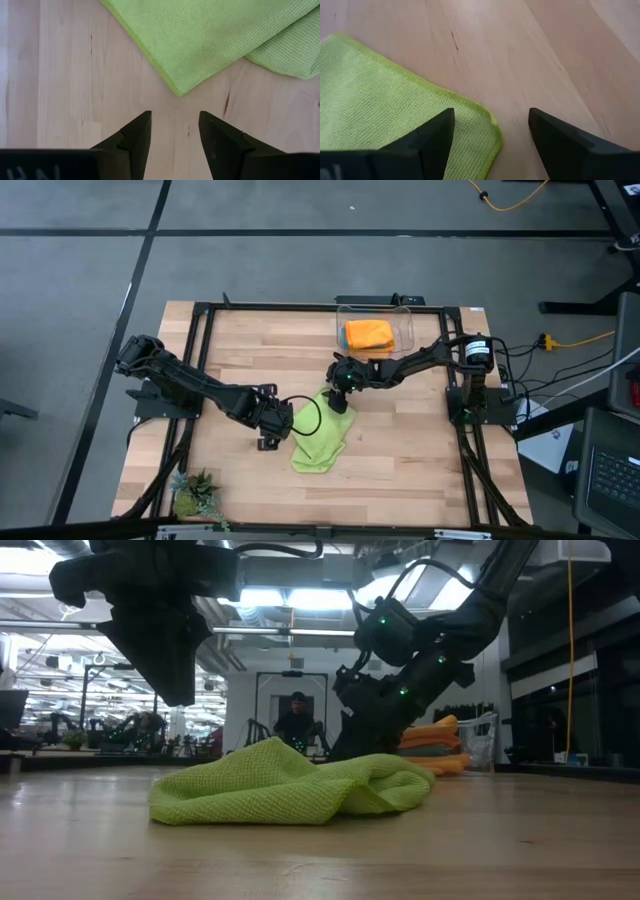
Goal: Fold microfiber towels
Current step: Fold the green microfiber towel
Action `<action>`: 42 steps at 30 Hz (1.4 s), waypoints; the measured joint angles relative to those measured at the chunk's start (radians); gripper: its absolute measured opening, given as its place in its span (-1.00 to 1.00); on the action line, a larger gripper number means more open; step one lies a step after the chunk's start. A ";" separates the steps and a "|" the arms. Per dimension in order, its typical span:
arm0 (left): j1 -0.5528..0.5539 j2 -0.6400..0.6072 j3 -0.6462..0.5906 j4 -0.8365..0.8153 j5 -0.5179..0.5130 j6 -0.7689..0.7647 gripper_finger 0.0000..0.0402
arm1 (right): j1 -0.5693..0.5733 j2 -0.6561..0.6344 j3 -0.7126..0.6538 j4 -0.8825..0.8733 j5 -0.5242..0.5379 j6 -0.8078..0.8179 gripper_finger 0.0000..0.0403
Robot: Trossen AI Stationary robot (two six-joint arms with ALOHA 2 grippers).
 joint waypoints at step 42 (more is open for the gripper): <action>-0.003 0.000 0.000 0.049 -0.046 0.000 -0.21 | 0.165 -0.153 0.050 -0.106 0.216 -0.081 -0.98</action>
